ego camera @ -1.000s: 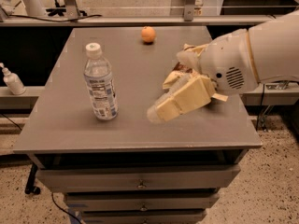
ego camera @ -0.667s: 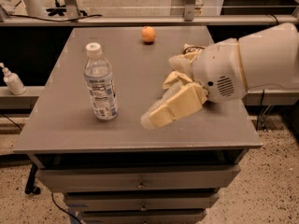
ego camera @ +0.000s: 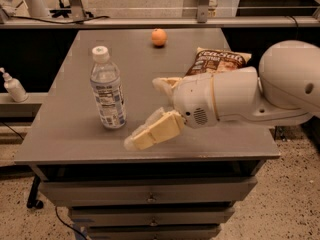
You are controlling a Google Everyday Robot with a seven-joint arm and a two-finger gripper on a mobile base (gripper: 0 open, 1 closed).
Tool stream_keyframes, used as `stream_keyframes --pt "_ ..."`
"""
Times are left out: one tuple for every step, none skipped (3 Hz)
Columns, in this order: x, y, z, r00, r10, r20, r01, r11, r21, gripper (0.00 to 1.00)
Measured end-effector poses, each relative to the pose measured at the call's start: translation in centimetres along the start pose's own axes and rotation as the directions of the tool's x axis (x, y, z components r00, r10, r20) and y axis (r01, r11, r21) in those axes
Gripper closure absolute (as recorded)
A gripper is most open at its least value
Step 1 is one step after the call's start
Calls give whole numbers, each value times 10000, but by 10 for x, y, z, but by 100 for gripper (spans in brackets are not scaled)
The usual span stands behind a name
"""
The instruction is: Knock blue plastic bottle over
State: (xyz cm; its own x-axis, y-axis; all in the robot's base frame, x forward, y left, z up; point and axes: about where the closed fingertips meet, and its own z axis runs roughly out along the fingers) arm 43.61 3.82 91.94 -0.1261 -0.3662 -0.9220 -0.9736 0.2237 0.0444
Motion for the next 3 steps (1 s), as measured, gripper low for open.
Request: stream_keyframes --pt "8 -14 19 9975 -242 664 228 9995 223 0" --pt "9 -29 38 9878 -384 1511 310 9982 513 0" --pt "1 -38 62 9712 -462 2336 328 9976 609 0"
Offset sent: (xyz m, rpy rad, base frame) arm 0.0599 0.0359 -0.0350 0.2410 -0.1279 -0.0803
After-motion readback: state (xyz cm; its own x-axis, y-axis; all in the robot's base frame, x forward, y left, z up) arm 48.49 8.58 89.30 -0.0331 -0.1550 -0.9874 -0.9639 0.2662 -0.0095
